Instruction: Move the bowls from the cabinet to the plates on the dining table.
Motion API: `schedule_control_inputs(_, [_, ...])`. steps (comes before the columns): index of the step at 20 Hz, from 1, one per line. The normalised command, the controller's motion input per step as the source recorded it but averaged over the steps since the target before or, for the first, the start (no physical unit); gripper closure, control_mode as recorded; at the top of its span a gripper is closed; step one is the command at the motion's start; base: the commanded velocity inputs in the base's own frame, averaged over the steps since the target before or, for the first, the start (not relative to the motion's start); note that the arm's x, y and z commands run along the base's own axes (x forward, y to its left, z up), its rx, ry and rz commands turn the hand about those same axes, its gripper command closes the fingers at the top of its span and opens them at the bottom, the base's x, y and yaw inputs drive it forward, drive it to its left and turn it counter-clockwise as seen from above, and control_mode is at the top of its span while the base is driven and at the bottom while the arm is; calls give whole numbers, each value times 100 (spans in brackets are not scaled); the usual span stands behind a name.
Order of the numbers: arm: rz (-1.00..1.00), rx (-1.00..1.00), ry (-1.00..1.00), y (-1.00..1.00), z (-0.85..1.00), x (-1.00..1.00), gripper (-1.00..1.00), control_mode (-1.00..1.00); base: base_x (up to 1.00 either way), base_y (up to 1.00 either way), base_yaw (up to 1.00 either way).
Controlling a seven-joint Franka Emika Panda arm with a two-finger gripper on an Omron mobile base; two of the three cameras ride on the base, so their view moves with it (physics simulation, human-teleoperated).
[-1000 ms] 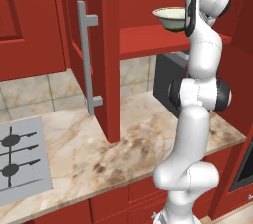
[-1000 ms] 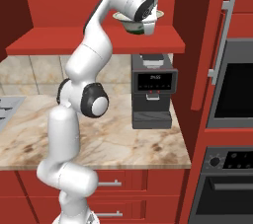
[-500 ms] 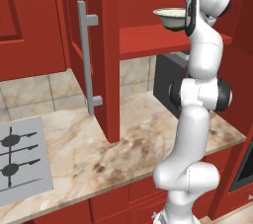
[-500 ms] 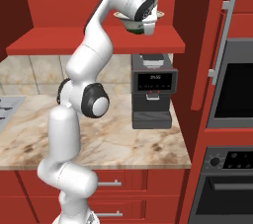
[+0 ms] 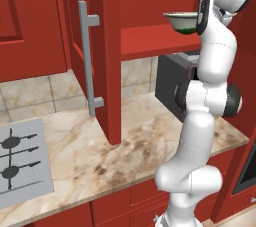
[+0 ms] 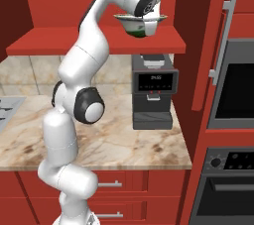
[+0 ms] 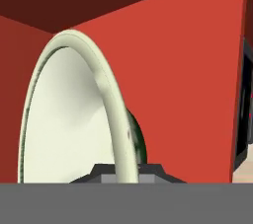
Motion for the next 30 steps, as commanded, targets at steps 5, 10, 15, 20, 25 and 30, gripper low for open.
schedule_control_inputs(5, [-2,0,0,-2,2,-100,100,-100,0,0,0])
schedule_control_inputs(10, [0,0,1,0,0,-98,100,-100,0,0,0])
schedule_control_inputs(15, [0,0,0,0,0,-100,100,-100,0,0,0])
schedule_control_inputs(20, [0,0,-1,8,0,-100,100,-100,0,0,0])
schedule_control_inputs(25, [1,0,-8,22,0,-100,100,-100,0,0,0])
schedule_control_inputs(30, [1,0,-3,35,0,-91,100,-100,0,0,0])
